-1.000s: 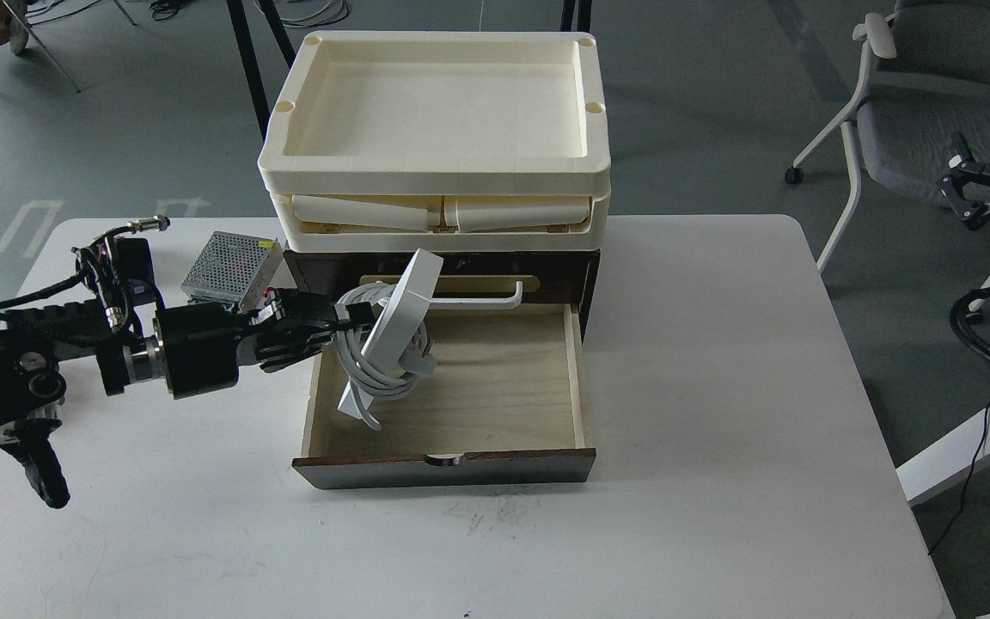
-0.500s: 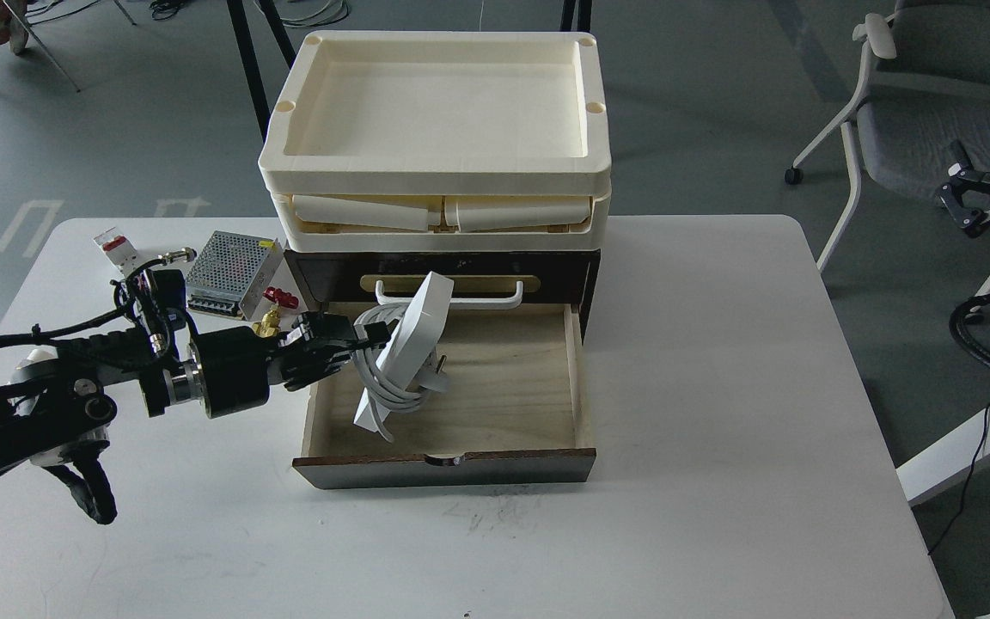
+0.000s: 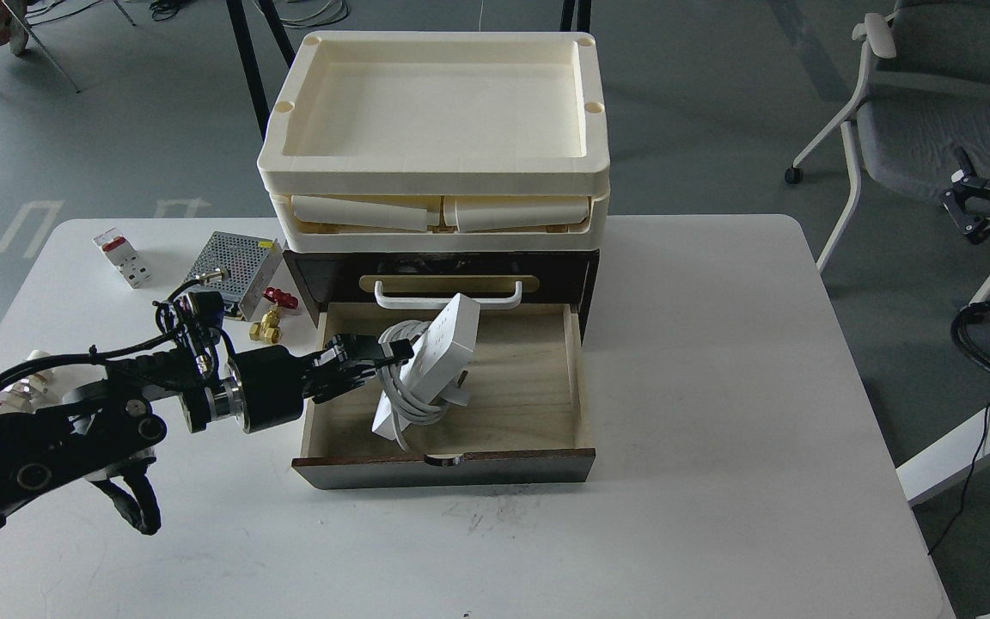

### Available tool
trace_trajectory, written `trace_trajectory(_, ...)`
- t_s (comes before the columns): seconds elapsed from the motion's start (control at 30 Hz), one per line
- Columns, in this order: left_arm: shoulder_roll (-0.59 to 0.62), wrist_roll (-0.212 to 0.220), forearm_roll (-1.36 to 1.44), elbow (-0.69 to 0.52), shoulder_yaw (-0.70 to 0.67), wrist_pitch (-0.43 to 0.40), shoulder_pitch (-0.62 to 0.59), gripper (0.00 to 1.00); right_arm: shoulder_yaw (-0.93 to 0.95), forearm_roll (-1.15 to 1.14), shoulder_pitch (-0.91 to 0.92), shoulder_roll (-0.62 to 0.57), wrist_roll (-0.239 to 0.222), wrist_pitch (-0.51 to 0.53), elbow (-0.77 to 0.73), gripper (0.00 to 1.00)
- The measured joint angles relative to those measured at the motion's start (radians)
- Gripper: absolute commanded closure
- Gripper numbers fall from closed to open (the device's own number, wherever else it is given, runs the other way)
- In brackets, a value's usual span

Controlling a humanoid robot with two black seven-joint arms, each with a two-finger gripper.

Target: Put charging cable into cabinet

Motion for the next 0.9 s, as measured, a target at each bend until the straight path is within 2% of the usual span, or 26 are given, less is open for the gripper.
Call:
trace_trajectory(0.2, -0.049, 0.0, 0.0, 0.044, 0.0, 0.001, 0.008, 0.74, 0.005, 0.0, -0.006, 0.0, 0.0, 0.0, 0.0, 0.0)
trace_trajectory(0.23, -0.057, 0.0, 0.001, 0.05, 0.001, 0.001, 0.01, 0.68, 0.006, 0.0, -0.006, 0.0, 0.0, 0.0, 0.0, 0.0)
trace_trajectory(0.27, -0.063, 0.0, 0.001, 0.053, 0.001, 0.001, 0.013, 0.5, 0.006, 0.0, -0.007, 0.0, 0.0, 0.0, 0.0, 0.0)
trace_trajectory(0.3, -0.068, 0.0, 0.001, 0.055, 0.001, 0.001, 0.018, 0.41, 0.006, 0.0, -0.009, 0.0, 0.0, 0.0, 0.0, 0.0)
trace_trajectory(0.53, -0.114, 0.0, 0.0, 0.058, 0.0, 0.0, 0.034, 0.33, 0.007, 0.0, -0.02, 0.0, 0.0, 0.0, 0.0, 0.0)
trace_trajectory(0.67, -0.12, 0.0, -0.003, 0.058, -0.006, -0.002, 0.034, 0.2, 0.008, 0.0, -0.026, 0.0, 0.007, 0.0, 0.0, 0.0)
trace_trajectory(0.83, -0.108, 0.0, -0.028, 0.056, -0.028, -0.032, 0.034, 0.2, 0.008, 0.0, -0.031, 0.0, 0.013, 0.0, 0.0, 0.0)
trace_trajectory(0.9, -0.091, 0.0, -0.035, 0.053, -0.042, -0.068, 0.034, 0.19, 0.008, 0.0, -0.031, 0.0, 0.014, 0.0, 0.0, 0.0)
